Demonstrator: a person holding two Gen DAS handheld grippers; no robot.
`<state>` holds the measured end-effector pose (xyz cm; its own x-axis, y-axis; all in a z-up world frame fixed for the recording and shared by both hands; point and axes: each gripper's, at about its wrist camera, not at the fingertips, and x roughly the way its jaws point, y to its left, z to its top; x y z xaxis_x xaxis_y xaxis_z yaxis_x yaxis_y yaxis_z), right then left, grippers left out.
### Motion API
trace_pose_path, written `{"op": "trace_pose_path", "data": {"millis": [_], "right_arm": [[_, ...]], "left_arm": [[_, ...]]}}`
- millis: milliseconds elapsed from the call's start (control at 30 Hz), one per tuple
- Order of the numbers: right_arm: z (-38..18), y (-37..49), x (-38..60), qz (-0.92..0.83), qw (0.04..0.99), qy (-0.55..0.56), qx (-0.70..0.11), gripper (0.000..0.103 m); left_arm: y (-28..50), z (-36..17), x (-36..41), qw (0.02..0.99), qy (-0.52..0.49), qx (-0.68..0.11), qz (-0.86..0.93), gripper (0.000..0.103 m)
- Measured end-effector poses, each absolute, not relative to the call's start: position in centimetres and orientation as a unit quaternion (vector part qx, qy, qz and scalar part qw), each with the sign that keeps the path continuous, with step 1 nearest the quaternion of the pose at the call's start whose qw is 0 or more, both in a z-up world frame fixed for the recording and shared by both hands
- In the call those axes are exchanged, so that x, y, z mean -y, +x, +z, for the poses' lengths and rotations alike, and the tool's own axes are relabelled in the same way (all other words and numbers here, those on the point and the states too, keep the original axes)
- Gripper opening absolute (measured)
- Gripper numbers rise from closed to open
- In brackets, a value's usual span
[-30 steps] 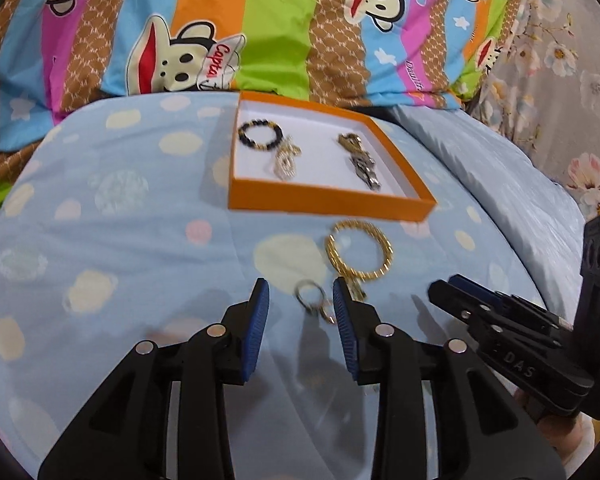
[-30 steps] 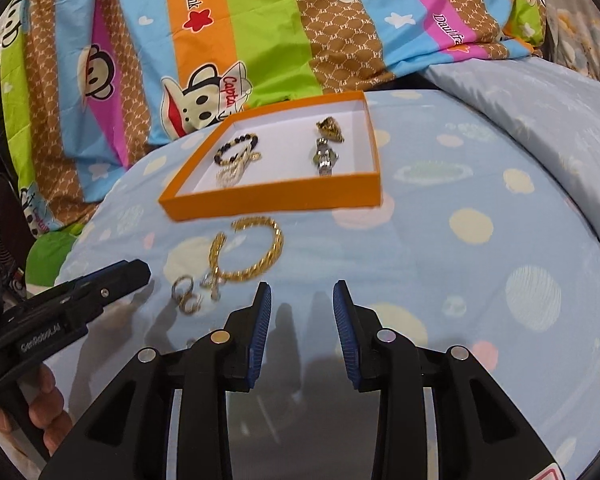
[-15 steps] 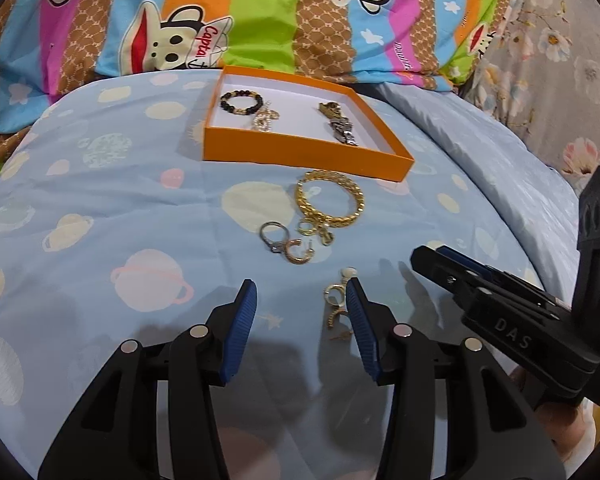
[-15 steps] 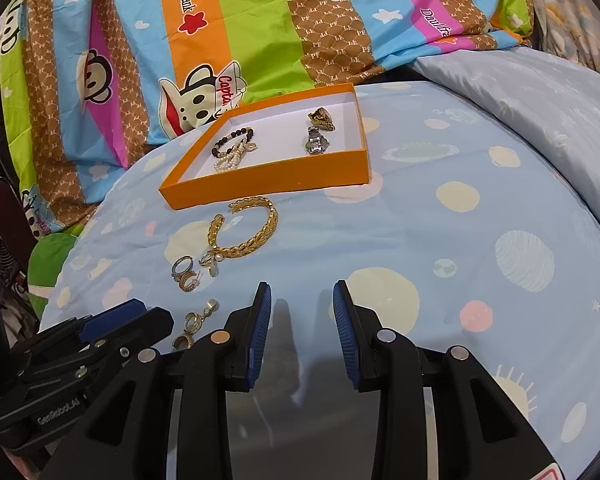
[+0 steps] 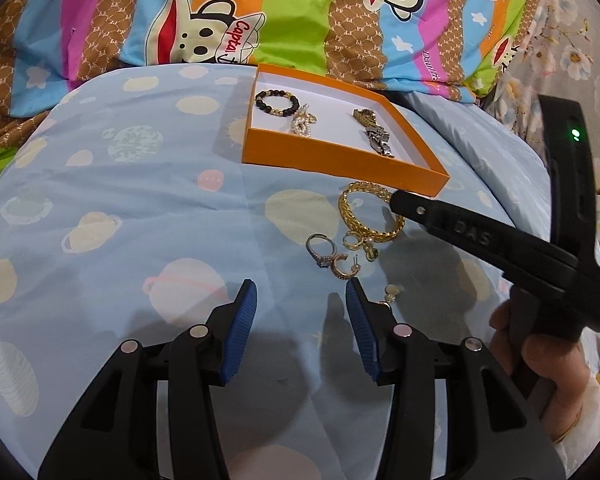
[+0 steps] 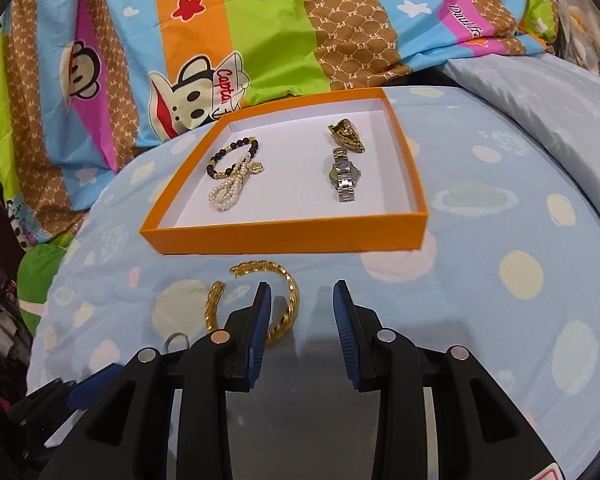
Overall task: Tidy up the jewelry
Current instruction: 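Grasp the silver ring with the left tool while the right tool grasps the gold chain bracelet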
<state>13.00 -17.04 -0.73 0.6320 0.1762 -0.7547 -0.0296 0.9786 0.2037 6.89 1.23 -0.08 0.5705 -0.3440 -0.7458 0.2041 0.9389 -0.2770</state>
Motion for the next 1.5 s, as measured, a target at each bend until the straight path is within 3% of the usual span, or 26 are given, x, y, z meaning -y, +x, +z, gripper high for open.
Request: {"op": "trace_pose_path", "data": {"millis": [133,300,1200,1500], "right_arm": [[-1.1,13.5,16.6,0.050,0.898,0.070,-0.431,0.030],[-1.2,13.3,16.5,0.054,0.899,0.063,-0.430,0.006],[-1.1,10.5,19.0,0.048,0.902,0.104,-0.417,0.005],[-1.1,10.4,19.2,0.051,0.902,0.110,-0.415,0.005]], "left_arm": [[7.1,0.0,-1.0,0.887,-0.062,-0.431,-0.152,0.045],[7.9,-0.2,-1.4,0.885,-0.066,-0.437,-0.149,0.045],[9.7,-0.6,1.6,0.891,0.009,-0.434,-0.136,0.044],[9.8,-0.5,0.2,0.893,-0.015,-0.434,-0.120,0.022]]}}
